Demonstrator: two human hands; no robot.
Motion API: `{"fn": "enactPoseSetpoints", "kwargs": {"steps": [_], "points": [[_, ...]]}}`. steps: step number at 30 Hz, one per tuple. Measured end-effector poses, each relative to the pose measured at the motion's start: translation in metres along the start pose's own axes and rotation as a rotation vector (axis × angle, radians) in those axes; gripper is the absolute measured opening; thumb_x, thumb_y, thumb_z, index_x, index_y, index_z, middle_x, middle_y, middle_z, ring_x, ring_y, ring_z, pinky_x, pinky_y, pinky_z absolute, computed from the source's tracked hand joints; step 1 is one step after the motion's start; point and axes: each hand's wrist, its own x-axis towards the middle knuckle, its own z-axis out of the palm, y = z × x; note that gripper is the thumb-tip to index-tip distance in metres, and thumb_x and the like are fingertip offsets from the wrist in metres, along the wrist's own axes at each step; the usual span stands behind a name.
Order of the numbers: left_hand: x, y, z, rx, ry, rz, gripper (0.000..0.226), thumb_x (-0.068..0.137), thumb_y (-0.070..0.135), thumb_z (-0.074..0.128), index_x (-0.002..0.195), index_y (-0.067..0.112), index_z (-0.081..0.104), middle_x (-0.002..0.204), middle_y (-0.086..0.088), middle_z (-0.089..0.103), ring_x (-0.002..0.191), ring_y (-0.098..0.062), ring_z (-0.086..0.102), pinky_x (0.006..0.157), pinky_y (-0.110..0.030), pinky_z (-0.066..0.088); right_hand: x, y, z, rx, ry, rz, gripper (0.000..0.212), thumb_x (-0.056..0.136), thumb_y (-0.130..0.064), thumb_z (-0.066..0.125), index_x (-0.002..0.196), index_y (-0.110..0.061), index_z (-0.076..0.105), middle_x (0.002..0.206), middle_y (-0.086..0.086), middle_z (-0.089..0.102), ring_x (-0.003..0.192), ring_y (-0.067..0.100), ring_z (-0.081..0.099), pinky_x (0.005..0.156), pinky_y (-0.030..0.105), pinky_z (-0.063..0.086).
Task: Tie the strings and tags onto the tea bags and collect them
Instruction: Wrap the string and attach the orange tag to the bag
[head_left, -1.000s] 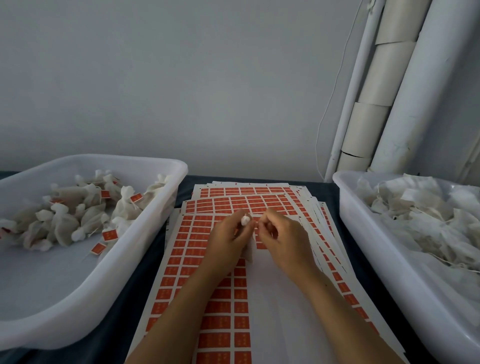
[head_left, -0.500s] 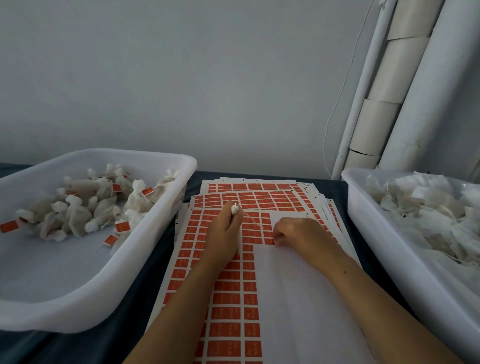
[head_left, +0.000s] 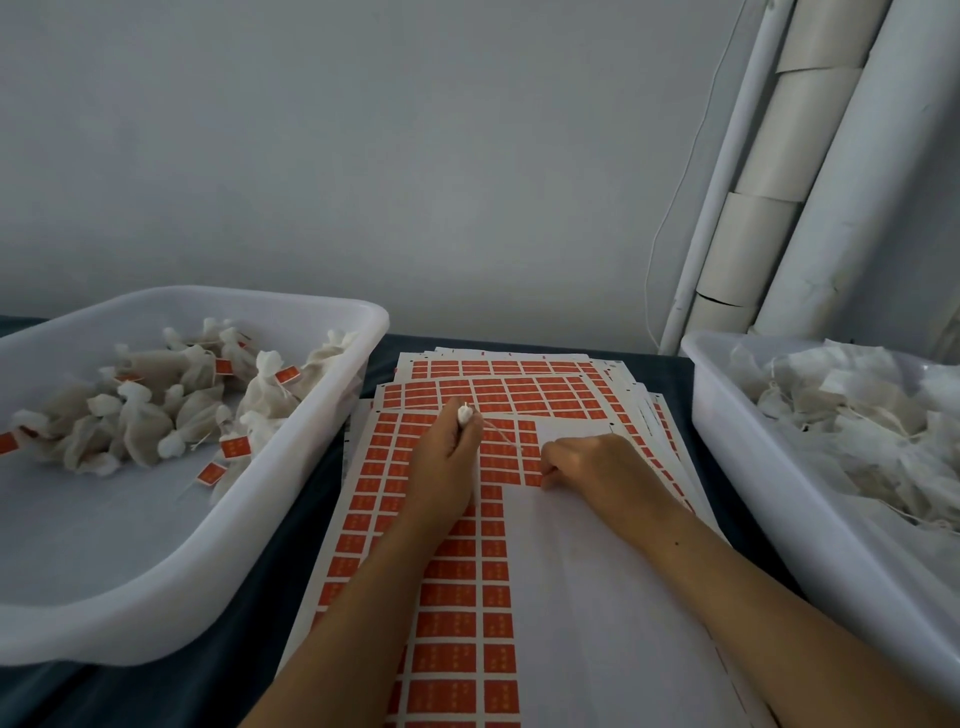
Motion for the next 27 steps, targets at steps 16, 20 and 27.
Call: {"fn": "enactPoseSetpoints", "kwargs": {"steps": [16, 20, 27], "points": [[-0.001, 0.0, 0.003, 0.014, 0.017, -0.01, 0.027, 0.099, 0.029, 0.04, 0.074, 0.025, 0.048, 0.066, 0.01, 0.055, 0.052, 0.009, 0.05, 0.048, -0.001, 0.037, 0.0, 0.002, -0.004, -0.038, -0.07, -0.001, 0.032, 0.095, -0.03, 0.048, 0.125, -0.021, 0.053, 0.131, -0.005, 0.055, 0.113, 0.013, 0.057, 0.101, 0.017, 0.035], [-0.002, 0.002, 0.003, 0.001, 0.015, 0.003, 0.027, 0.099, 0.029, 0.04, 0.073, 0.024, 0.048, 0.065, 0.009, 0.054, 0.052, 0.008, 0.05, 0.049, -0.002, 0.038, 0.002, 0.001, -0.001, -0.054, -0.044, -0.012, 0.034, 0.096, -0.03, 0.046, 0.129, -0.021, 0.05, 0.133, -0.005, 0.054, 0.115, 0.012, 0.056, 0.102, 0.018, 0.035], [-0.001, 0.001, 0.004, 0.044, 0.015, -0.008, 0.028, 0.099, 0.03, 0.04, 0.074, 0.022, 0.049, 0.071, -0.002, 0.058, 0.056, -0.002, 0.047, 0.051, -0.009, 0.038, -0.001, -0.001, 0.008, -0.102, -0.016, -0.054, 0.039, 0.097, -0.027, 0.047, 0.134, -0.016, 0.047, 0.133, -0.001, 0.055, 0.113, 0.016, 0.059, 0.101, 0.022, 0.039]]}}
